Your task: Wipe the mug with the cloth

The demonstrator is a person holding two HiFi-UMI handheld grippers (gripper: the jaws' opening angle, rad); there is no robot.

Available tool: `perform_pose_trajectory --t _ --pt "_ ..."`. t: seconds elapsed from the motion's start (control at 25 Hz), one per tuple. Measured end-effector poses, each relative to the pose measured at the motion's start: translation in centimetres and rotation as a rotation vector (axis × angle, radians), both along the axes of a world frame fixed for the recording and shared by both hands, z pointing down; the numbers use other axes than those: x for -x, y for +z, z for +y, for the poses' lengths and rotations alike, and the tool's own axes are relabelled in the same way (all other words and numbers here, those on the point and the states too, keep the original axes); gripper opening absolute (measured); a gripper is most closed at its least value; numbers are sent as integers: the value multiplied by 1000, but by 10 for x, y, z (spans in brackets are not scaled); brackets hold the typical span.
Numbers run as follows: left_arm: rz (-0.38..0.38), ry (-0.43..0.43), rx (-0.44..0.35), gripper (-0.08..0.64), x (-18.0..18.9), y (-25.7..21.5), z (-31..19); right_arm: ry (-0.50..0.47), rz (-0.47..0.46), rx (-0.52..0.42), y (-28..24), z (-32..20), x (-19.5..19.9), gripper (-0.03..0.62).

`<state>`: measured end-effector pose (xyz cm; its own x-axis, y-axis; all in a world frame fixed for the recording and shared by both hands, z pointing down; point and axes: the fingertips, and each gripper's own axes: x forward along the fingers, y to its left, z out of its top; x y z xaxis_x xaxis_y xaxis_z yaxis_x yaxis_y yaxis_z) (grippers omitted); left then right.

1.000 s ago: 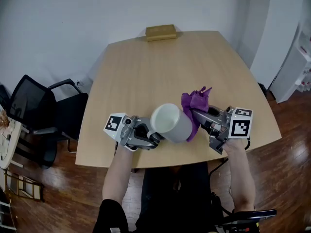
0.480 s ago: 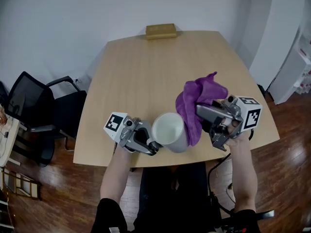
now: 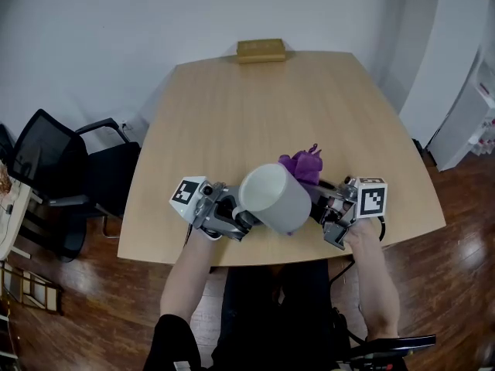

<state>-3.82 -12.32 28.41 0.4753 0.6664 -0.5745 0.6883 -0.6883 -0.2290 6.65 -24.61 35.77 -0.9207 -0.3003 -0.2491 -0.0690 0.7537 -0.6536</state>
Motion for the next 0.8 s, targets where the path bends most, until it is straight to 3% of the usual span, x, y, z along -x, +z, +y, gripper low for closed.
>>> perform_pose_trajectory --t 0.08,0.16,0.24,0.32,0.44,0.56,0.68,0.8 --pt "3 -9 12 35 -1 -1 -2 56 -30 -2 -6 -6 -15 89" --pt "-8 6 -7 35 2 2 3 63 -157 -43 -40 -2 -32 89" --pt "-17 35 -34 37 4 5 9 26 -257 -154 -85 8 -46 89" --pt "-24 67 -56 37 3 6 14 -35 -275 -268 -117 20 -48 89" --pt "-42 103 -79 37 0 9 19 -182 -233 -300 -126 37 -17 89" --pt "-36 131 -85 38 2 10 23 -265 -210 -242 -108 41 11 89" --pt "-15 137 -67 40 9 8 26 -222 -147 -154 -71 30 29 89" --pt "-4 94 -38 40 5 5 18 -140 18 -96 -27 18 42 89"
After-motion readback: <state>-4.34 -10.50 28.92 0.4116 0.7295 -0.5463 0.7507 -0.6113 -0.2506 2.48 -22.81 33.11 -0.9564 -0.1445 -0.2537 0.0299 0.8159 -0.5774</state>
